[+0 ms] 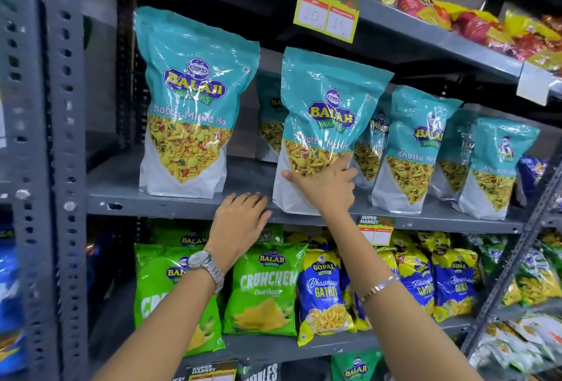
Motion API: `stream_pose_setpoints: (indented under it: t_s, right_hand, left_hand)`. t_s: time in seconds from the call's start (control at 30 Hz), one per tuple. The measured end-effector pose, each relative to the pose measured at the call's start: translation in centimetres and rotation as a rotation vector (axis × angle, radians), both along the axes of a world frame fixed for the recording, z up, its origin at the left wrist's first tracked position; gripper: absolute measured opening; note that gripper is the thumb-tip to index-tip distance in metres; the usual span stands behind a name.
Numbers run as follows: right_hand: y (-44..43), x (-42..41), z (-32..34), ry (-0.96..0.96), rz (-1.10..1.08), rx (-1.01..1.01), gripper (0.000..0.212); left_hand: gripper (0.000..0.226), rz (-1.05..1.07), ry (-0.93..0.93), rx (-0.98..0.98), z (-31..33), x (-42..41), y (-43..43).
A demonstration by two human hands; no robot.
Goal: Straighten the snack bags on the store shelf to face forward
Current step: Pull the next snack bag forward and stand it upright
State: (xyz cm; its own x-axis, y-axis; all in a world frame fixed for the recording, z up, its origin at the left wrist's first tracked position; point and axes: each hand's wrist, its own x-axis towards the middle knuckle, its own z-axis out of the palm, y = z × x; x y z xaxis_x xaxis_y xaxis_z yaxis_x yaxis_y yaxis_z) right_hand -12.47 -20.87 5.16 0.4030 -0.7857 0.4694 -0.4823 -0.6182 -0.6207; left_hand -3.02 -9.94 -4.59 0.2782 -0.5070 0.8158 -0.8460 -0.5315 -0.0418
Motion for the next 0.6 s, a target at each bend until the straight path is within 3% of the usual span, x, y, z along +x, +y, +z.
stream_pose_setpoints:
  t_s: [0.47,0.6]
  right_hand:
    - [-2.1,0.5,-0.6,0.037,0.074,-0.033,0.127]
    - [-2.3,1.2,-0.6,0.021,0.066,-0.042,0.126]
  left_hand:
    - [0.029,0.030,-0.056,-0.034,-1.1,1.0,-0.6]
    - [0.041,0.035,-0.054,-0.026,-1.0,0.8,-0.6]
